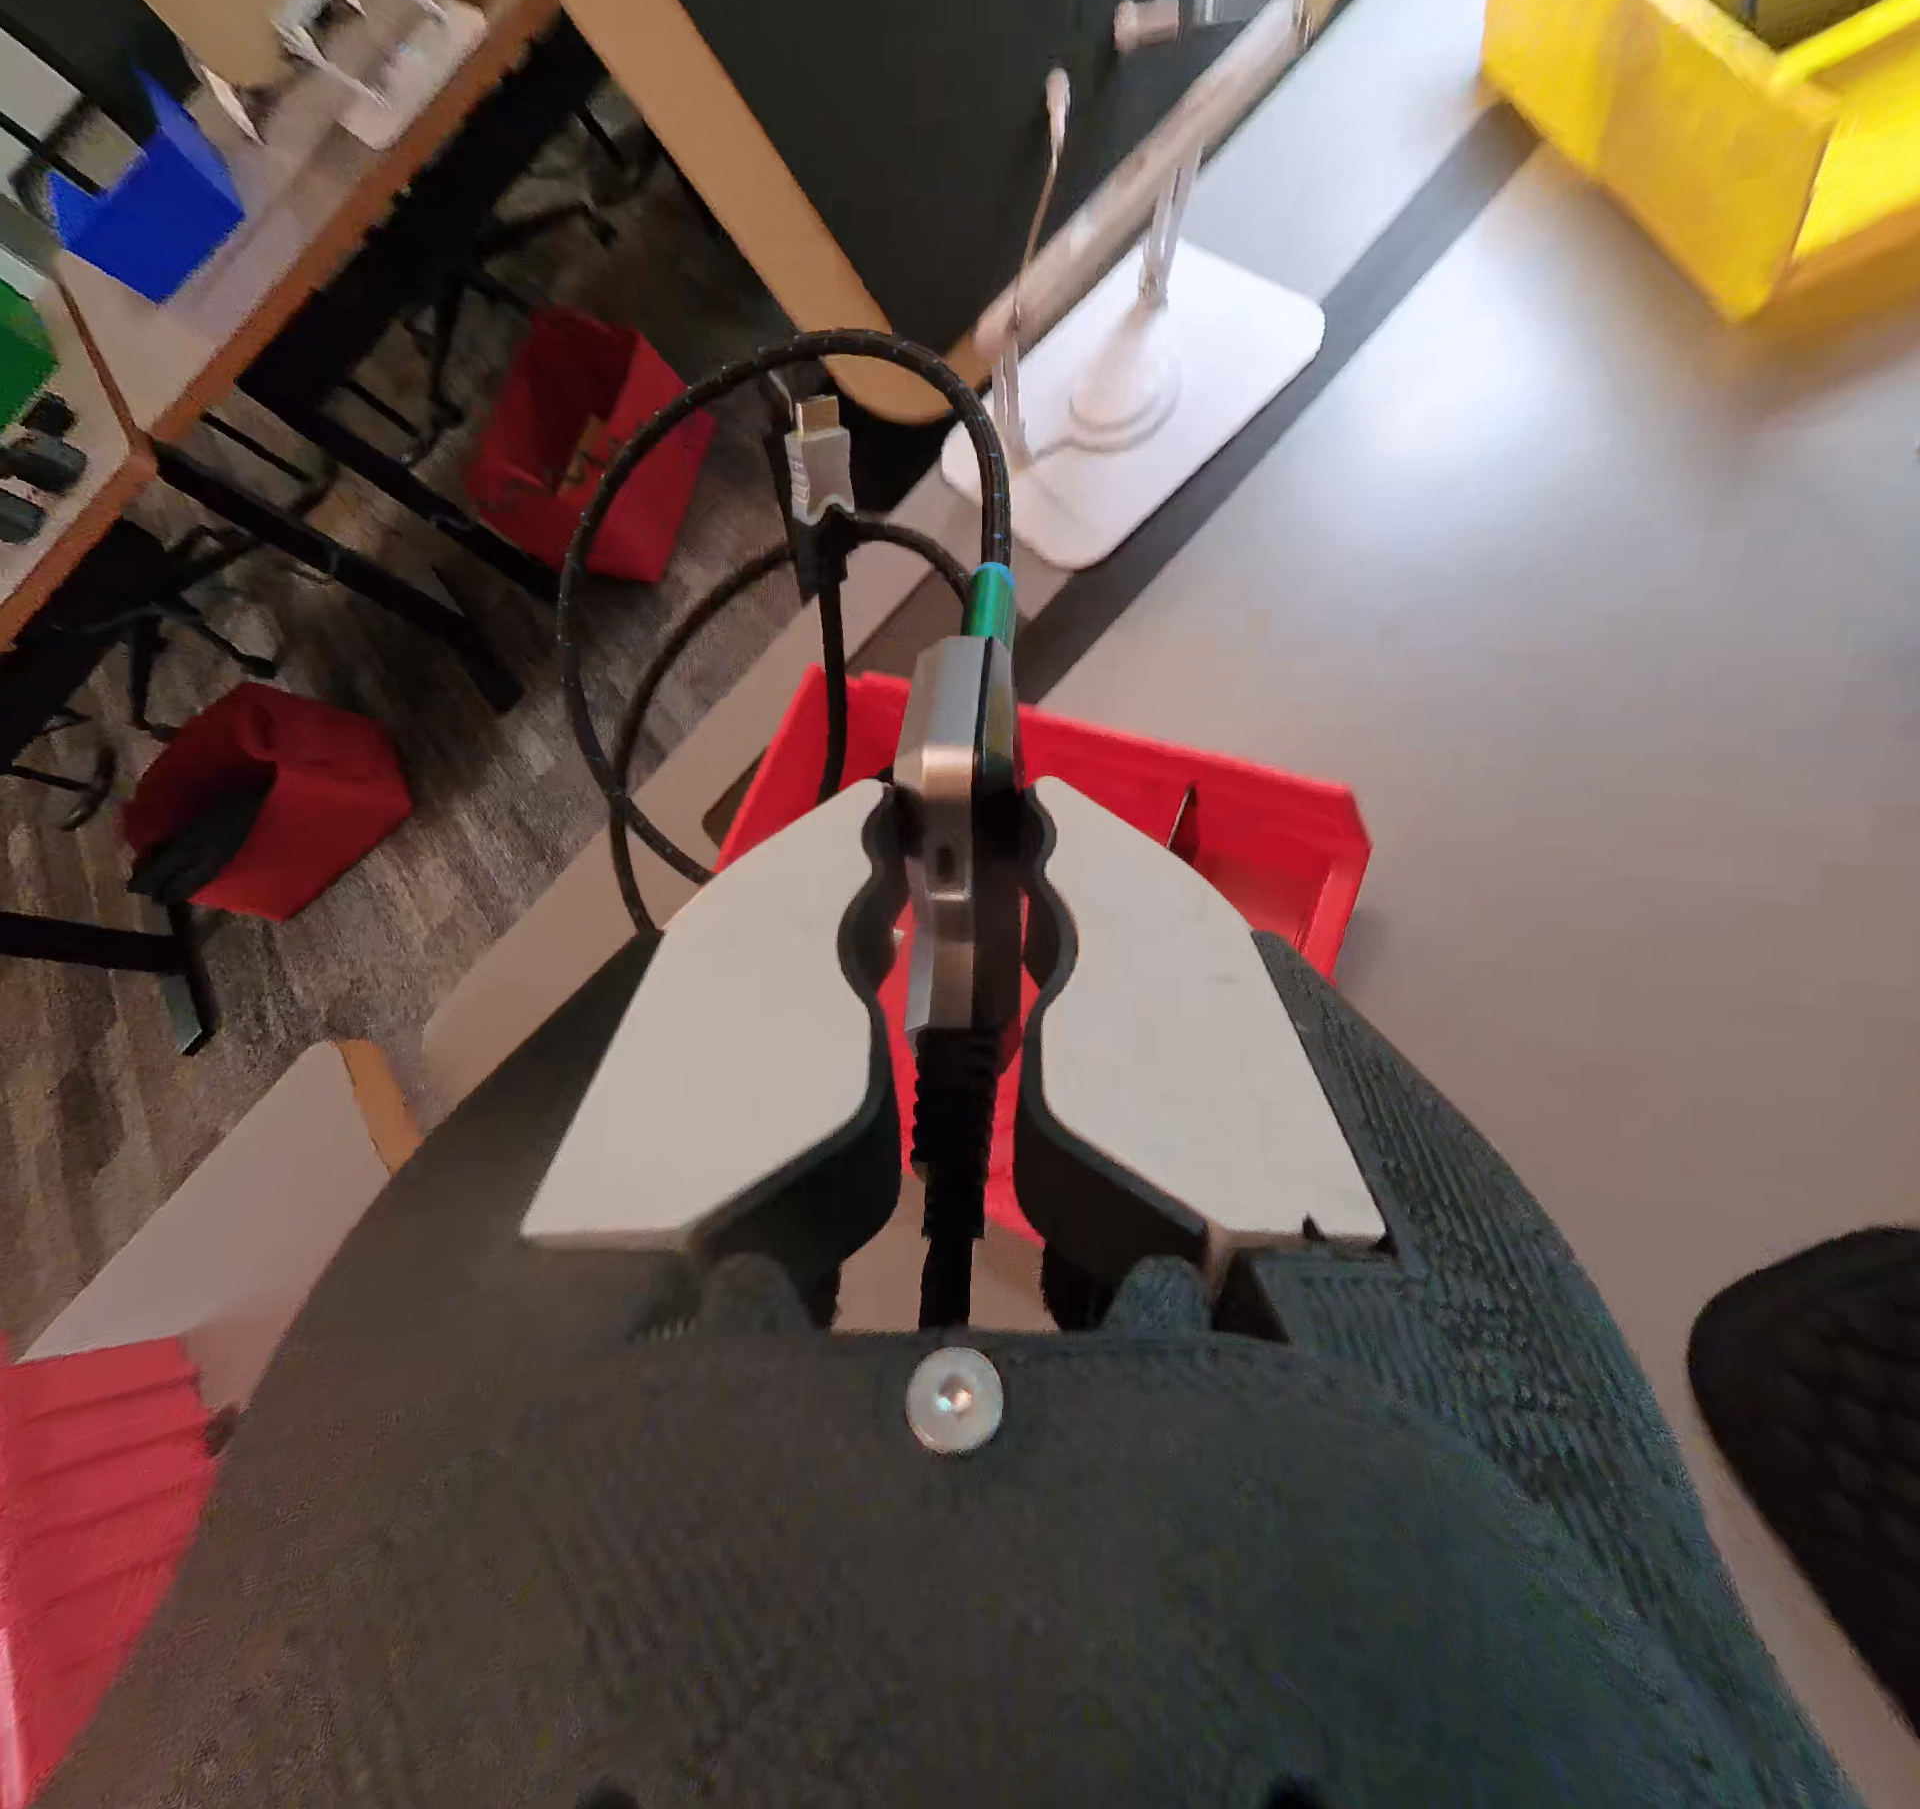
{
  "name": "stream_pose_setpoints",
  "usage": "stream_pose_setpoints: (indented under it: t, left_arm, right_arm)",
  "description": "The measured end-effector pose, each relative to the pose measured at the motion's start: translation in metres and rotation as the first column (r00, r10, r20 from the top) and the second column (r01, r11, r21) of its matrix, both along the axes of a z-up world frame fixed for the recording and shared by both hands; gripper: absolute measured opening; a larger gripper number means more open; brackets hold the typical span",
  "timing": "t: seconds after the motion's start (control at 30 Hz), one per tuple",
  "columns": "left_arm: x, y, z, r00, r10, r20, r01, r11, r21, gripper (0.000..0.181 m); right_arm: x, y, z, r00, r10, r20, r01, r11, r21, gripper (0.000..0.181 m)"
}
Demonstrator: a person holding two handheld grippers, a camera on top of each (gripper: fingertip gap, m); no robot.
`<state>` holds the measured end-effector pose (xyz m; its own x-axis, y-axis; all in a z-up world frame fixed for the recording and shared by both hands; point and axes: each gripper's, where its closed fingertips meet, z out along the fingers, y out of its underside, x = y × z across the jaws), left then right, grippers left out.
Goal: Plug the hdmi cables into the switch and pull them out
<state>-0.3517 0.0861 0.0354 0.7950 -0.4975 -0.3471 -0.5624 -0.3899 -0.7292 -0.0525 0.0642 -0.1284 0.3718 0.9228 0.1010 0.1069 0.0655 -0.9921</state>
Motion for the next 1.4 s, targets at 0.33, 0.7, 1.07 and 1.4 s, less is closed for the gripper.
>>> stream_pose_setpoints:
  t: [0.33, 0.7, 1.07, 1.4]
  left_arm:
    - [0.057, -0.001, 0.064, 0.944, -0.048, 0.326, 0.016, 0.995, 0.101, 0.021]
    - [0.061, 0.01, 0.053, 0.943, -0.064, 0.327, 0.031, 0.994, 0.105, 0.021]
    - [0.196, -0.043, 0.071, 0.718, -0.482, 0.502, 0.409, 0.876, 0.256, 0.021]
    - [0.294, -0.053, 0.007, 0.447, -0.568, 0.691, 0.604, 0.761, 0.235, 0.022]
  right_arm:
    - [-0.014, -0.009, 0.083, 0.982, 0.078, -0.173, -0.078, 0.997, 0.01, 0.02]
    - [0.011, 0.007, 0.089, 0.967, 0.07, -0.246, -0.088, 0.994, -0.059, 0.019]
    - [0.003, -0.017, 0.127, 0.897, 0.29, -0.332, -0.333, 0.94, -0.079, 0.024]
    - [0.013, -0.037, 0.14, 0.859, 0.358, -0.366, -0.409, 0.91, -0.071, 0.02]
